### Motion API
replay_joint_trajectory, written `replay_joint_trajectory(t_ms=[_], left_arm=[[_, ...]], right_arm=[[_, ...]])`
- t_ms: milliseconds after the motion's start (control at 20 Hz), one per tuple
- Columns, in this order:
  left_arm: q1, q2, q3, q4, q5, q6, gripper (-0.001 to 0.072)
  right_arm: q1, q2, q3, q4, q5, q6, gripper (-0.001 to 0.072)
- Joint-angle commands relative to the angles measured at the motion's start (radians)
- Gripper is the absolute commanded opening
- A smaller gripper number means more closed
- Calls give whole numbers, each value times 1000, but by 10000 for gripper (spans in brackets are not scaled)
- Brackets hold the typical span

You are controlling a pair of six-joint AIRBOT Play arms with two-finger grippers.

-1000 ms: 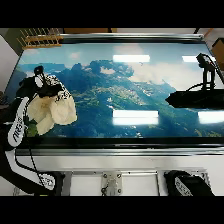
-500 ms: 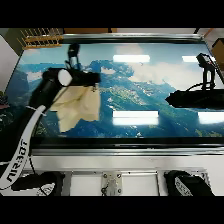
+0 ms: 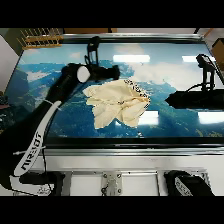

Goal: Fold the clothes and pants, and hang the long-sleeved shirts on hangers.

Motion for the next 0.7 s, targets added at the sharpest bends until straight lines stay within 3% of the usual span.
replay_joint_trajectory(t_ms=[0, 150, 300, 400, 650], left_arm=[[210, -25, -11, -6, -271, 140, 693], [380, -71, -123, -60, -316, 316, 693], [507, -161, -188, -330, -311, 511, 693], [537, -229, -171, -428, -328, 557, 692], [489, -340, -77, -444, -409, 612, 675]], right_arm=[[1, 1, 0, 2, 3, 1, 16], [1, 1, 0, 4, 3, 1, 16], [1, 1, 0, 5, 3, 1, 16], [1, 1, 0, 5, 13, 1, 16], [1, 1, -1, 5, 37, 1, 16]])
